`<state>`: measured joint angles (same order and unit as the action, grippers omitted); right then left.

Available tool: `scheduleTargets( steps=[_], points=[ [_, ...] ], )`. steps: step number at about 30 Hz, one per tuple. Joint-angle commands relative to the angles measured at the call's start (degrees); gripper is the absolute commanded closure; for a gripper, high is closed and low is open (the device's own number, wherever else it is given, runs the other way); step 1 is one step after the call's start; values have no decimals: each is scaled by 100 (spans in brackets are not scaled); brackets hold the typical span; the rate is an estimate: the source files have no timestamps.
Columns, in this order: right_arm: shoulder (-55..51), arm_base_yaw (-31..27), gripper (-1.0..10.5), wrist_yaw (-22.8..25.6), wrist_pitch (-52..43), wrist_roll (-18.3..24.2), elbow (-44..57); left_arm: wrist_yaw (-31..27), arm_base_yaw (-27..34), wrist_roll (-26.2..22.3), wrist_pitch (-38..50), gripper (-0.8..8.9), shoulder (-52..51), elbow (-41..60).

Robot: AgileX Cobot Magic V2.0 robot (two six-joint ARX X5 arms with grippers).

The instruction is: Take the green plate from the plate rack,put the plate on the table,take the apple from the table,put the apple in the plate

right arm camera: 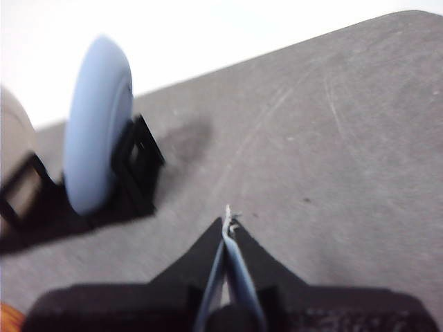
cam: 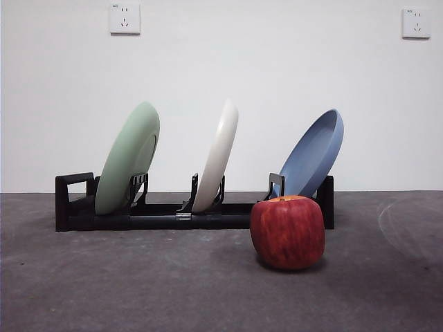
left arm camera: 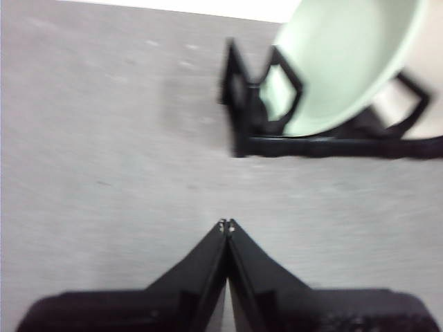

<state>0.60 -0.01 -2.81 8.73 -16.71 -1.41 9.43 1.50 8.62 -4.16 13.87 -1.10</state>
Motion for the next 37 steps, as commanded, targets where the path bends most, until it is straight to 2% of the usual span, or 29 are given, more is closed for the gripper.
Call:
scheduleTargets(
  steps=[1,7,11,17,20,24,28,30,33,35,37],
  points=[
    [-7,-4,950,-181,-216,-726,-107,431,17,675,76,818,2,-219],
    [210,-4,950,-516,-232,-767,-859,1331,17,809,-13,818,164,-1156],
    [649,-4,950,-988,-229,-763,-1554,1547,17,809,-409,818,472,-2028],
    [1740,-2,950,-2175,-175,-754,-2782,1779,17,800,-1233,818,1134,-3414],
    [2422,0,949,-2844,179,-776,-3499,2037,17,800,-1740,818,1552,-4103],
    [3373,2,949,-3803,1080,-765,-4557,2577,0,708,-2741,818,2175,-5023],
    [4253,7,948,-4496,2181,-629,-5547,3156,-9,153,-4017,818,2839,-5855],
    [4612,17,948,-4656,2728,-328,-5963,3250,-9,-181,-4577,818,3139,-6179],
    [5130,164,945,-4621,3442,232,-6483,3259,-11,-542,-5158,818,3550,-6520],
    [5401,306,935,-4551,3727,476,-6721,3254,-11,-621,-5322,811,3755,-6645],
    [5600,455,852,-4371,3875,597,-6883,3254,-11,-619,-5335,773,3910,-6699]
  ],
)
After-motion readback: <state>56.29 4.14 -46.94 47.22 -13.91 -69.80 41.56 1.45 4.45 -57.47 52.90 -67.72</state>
